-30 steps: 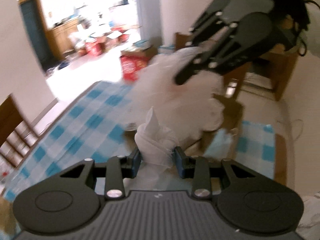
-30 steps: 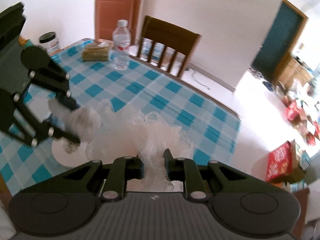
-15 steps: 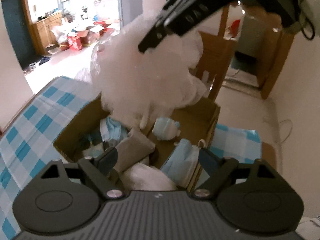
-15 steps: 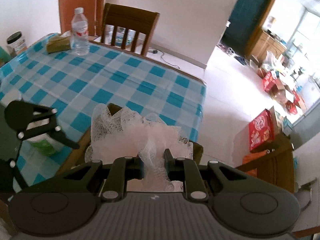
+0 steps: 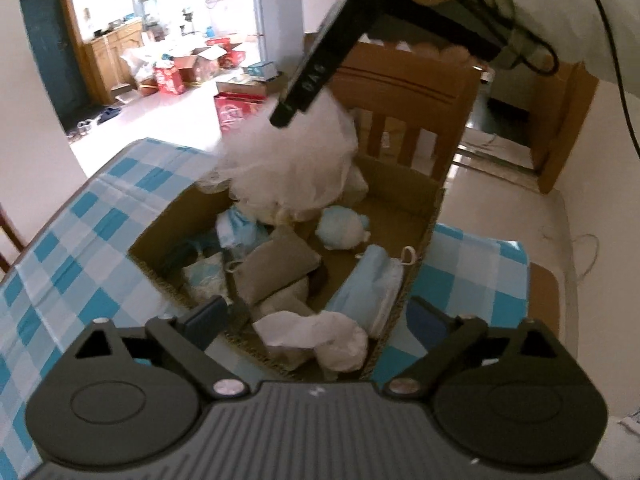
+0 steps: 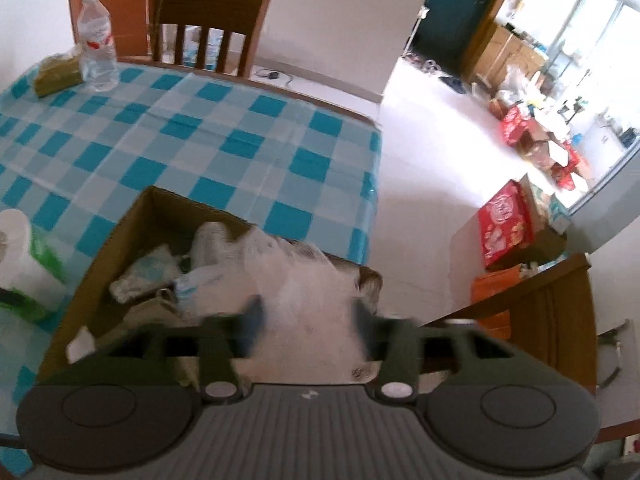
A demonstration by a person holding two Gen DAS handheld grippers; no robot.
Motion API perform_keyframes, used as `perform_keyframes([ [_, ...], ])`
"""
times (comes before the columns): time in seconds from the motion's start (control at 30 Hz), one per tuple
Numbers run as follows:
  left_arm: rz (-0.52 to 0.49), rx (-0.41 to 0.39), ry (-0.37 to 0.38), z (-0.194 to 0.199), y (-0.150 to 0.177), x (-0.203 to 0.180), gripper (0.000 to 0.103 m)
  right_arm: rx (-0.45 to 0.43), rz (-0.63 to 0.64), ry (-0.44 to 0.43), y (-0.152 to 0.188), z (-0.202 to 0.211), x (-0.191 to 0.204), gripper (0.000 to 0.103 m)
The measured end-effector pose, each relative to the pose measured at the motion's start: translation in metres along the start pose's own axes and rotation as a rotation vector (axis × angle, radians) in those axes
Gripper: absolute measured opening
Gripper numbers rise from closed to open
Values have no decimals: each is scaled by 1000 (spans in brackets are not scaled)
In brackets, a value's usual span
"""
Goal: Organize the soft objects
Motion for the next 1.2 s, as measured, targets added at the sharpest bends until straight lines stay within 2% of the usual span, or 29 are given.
perform_keyframes([
  [0.07,7,-3,-24,1,1,3,98,-21,-26,-11,1,1,-1,84],
  [0.13,15,-3,-46,3,2,5,99,-26,-48,-25,1,5,0,84],
  [0.2,20,-11,-69,6,2,7,99,-26,-65,-14,2,7,2,91],
  [0.43,32,-70,-164,21,5,9,100,-2,-208,25,24,23,24,98],
  [0.5,52,-83,-178,26,7,11,102,-2,-249,63,35,30,36,99],
  [0.57,80,-101,-207,32,11,14,102,3,-311,82,46,38,49,101],
  [0.63,111,-126,-240,39,17,17,102,18,-427,113,61,46,63,103],
  [0.7,156,-133,-235,48,21,20,102,44,-536,158,76,53,76,103],
  [0.8,231,-92,-253,62,25,25,102,103,-656,243,97,63,101,103],
  [0.97,272,-22,-336,82,30,28,102,149,-743,278,120,86,146,103],
  [1.2,288,-2,-303,101,37,21,102,127,-785,284,131,118,180,103],
])
Point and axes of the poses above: each gripper's, at about its wrist camera, not at the fingertips, and z roughly against the way its jaws point, x to its left, y to its underside, the point moved 3 cm from there along -z, roughly the way its jaws point, and after that the axes turned 2 degrees about z, right-handed, at the moved point
